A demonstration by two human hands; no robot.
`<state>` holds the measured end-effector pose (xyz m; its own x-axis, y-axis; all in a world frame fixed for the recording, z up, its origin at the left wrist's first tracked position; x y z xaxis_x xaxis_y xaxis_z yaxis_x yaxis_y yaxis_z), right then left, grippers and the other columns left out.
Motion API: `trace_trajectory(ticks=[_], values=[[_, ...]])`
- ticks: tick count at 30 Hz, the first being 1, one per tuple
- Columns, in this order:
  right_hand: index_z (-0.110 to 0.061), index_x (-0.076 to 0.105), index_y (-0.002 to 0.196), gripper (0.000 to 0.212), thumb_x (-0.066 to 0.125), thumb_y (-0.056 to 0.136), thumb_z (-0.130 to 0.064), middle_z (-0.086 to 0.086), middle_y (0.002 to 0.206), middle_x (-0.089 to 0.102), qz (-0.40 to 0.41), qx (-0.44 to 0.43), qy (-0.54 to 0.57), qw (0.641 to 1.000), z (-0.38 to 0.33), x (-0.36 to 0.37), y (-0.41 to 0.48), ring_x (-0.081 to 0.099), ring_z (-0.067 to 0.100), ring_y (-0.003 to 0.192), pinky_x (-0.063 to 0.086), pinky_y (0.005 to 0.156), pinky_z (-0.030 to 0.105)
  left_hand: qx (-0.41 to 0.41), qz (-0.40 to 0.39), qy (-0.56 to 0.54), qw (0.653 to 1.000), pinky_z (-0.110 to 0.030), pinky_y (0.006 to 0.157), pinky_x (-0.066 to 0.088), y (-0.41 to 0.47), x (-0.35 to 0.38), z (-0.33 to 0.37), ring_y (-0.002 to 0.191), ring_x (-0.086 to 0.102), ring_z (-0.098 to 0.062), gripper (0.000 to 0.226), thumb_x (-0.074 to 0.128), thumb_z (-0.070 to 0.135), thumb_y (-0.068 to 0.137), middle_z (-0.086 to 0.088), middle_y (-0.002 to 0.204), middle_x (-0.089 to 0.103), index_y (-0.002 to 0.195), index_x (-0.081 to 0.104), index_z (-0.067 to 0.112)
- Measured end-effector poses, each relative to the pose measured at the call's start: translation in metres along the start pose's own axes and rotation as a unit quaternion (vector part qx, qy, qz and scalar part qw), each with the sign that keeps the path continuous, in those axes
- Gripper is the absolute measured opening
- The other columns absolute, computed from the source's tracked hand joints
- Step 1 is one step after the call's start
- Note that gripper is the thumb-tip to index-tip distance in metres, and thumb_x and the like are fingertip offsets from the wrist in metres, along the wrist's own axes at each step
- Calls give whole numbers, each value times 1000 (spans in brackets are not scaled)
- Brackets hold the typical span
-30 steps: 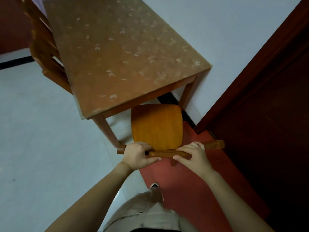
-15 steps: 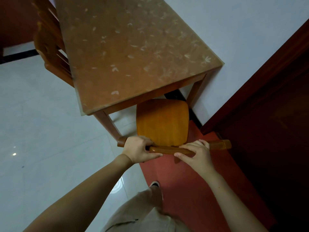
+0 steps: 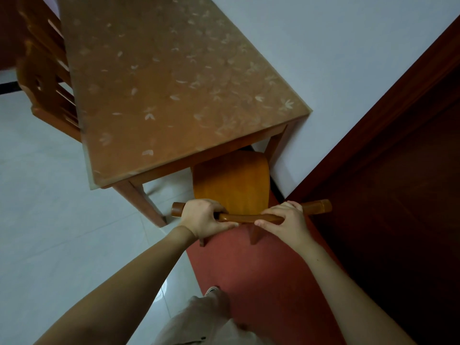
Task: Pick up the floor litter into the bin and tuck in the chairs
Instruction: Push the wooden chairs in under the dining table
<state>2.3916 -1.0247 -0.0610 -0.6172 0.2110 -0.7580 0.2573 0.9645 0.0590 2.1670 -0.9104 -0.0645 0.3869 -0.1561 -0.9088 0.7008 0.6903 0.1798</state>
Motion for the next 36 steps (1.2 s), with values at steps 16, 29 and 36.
trace_trajectory(ticks=[16,29,36], values=[[-35,76,88,29,74,71,-59,-25,84,65,-63,-64,20,996,70,-55,58,47,-10,101,23,110,34,-147,15,-35,988,-25,58,43,49,34,63,63,54,-6,55,50,79,70,12,65,60,77,71,28],[-34,74,84,17,76,76,-48,-21,86,67,-69,-133,68,986,98,-68,63,54,3,92,21,95,28,-321,122,-87,935,-31,78,46,42,53,103,83,53,-9,51,62,71,69,9,79,63,84,67,22],[-29,78,84,22,83,69,-44,-22,78,64,-110,-110,84,984,137,-109,107,58,5,88,41,95,47,-339,155,-100,923,-31,71,44,86,74,137,75,52,-10,50,64,70,68,9,71,59,75,65,21]])
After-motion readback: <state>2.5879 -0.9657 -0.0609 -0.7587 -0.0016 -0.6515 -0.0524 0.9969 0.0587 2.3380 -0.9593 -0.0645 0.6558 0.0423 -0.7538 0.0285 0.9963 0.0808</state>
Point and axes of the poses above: each hand's wrist, its own y-axis towards the middle knuckle, its own x-axis out of the palm, z = x × y, the point moved 1 cm from there along y, towards the middle knuckle
